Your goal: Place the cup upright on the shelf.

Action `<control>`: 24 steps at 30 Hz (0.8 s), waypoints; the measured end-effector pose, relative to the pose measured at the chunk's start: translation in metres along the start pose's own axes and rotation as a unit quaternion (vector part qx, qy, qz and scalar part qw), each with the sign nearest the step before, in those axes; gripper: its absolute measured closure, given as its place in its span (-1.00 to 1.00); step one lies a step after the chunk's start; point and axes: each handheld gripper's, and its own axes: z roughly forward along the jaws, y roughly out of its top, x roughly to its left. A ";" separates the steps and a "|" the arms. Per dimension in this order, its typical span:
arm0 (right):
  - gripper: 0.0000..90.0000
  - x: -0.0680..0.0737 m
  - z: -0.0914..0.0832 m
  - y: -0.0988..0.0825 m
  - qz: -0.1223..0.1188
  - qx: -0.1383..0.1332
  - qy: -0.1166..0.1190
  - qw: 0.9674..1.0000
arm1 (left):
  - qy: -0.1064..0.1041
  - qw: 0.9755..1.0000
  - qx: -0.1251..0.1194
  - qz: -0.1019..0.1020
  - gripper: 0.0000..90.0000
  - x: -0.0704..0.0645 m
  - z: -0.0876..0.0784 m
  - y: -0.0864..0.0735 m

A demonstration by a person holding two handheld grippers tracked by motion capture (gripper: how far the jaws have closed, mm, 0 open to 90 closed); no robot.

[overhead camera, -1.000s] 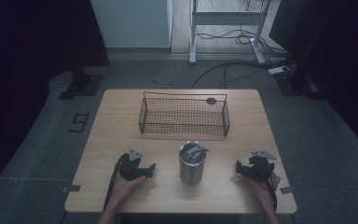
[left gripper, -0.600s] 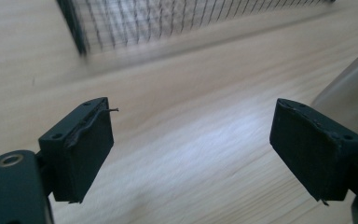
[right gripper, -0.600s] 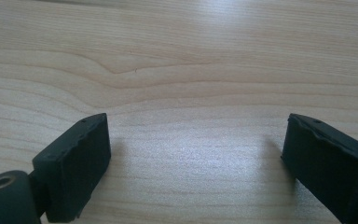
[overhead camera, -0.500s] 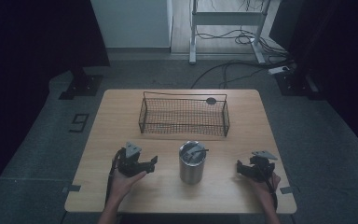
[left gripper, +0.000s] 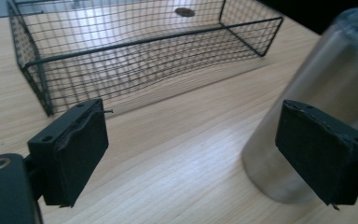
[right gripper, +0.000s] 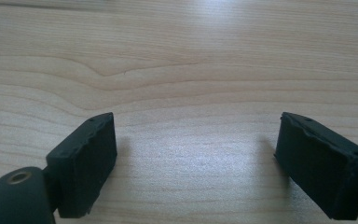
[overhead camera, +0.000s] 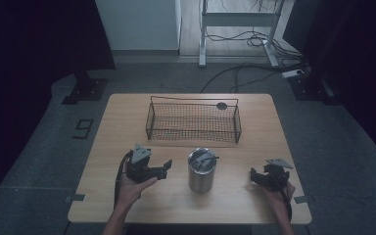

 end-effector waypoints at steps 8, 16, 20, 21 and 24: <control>-0.72 0.000 0.000 0.000 -0.001 0.000 0.000 1.000 | -0.032 0.999 0.000 0.003 -0.85 -0.009 -0.001 0.003; -0.71 0.000 0.000 0.000 0.001 0.000 -0.002 1.000 | -0.056 0.998 0.016 0.019 -0.93 -0.024 0.005 0.002; -0.71 0.000 0.000 0.000 0.002 0.000 -0.002 1.000 | -0.076 0.997 0.019 0.020 -0.93 -0.029 0.007 0.003; -0.71 0.000 0.000 0.000 0.002 0.000 -0.003 1.000 | -0.089 0.996 0.017 0.015 -0.93 -0.030 0.007 0.003; -0.71 0.000 0.000 0.000 0.004 0.000 -0.005 1.000 | -0.101 0.995 0.015 0.020 -0.94 -0.035 0.010 0.003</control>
